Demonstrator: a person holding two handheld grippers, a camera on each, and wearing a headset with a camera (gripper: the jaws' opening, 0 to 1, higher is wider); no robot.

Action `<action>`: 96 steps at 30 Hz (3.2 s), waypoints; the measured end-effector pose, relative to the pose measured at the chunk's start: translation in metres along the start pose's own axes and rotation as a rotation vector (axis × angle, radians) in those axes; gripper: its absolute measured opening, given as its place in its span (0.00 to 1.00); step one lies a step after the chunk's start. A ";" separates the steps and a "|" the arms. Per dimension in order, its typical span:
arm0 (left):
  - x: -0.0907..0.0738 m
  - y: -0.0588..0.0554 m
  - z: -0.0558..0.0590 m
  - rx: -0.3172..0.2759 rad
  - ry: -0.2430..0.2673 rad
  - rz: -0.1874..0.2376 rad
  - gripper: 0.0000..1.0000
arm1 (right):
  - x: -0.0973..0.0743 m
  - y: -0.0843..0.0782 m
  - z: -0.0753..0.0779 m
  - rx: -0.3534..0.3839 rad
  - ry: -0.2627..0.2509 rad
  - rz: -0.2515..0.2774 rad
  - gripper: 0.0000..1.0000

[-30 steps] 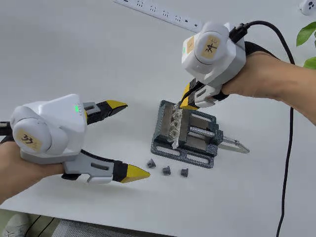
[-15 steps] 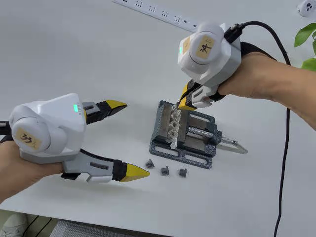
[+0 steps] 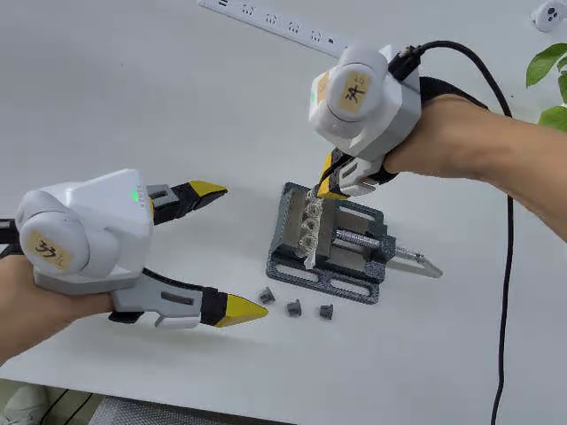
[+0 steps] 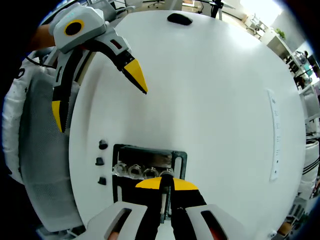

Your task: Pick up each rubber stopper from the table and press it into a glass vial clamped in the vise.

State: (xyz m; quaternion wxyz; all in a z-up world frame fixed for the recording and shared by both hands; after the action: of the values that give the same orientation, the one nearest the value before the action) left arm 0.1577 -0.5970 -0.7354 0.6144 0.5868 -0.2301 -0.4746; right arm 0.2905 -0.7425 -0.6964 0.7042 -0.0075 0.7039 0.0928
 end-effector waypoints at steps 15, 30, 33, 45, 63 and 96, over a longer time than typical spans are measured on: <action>-0.002 0.008 0.006 0.029 -0.013 -0.010 0.87 | -0.001 0.003 -0.002 -0.006 -0.025 -0.011 0.01; -0.011 0.012 0.007 0.042 0.012 -0.025 0.87 | -0.003 -0.004 -0.004 0.017 -0.031 0.078 0.02; -0.010 0.008 0.006 0.040 0.016 -0.022 0.87 | -0.002 -0.003 -0.006 0.009 -0.034 0.068 0.02; -0.009 0.010 0.007 0.031 0.027 -0.006 0.86 | 0.001 0.001 -0.004 -0.017 -0.013 -0.004 0.01; -0.013 0.023 0.011 0.058 0.010 -0.019 0.86 | -0.002 -0.005 -0.005 0.018 -0.025 0.068 0.02; -0.017 0.027 0.008 0.100 0.009 -0.067 0.87 | -0.043 -0.046 -0.018 0.199 -0.161 0.262 0.12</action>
State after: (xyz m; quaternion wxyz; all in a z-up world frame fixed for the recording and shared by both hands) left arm 0.1517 -0.5897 -0.7039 0.5690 0.6265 -0.2308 -0.4801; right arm 0.2795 -0.7951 -0.6595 0.7375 0.1615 0.6458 0.1140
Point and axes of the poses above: the centre of the closed fingertips' face, and the gripper's own axes: x roughly forward along the fingers, z roughly to its right, y roughly out of its top, the point moved 9 cm from there along -x, roughly backward along the fingers, and after that the axes turned 2 degrees about -x, right-handed, at the moved point
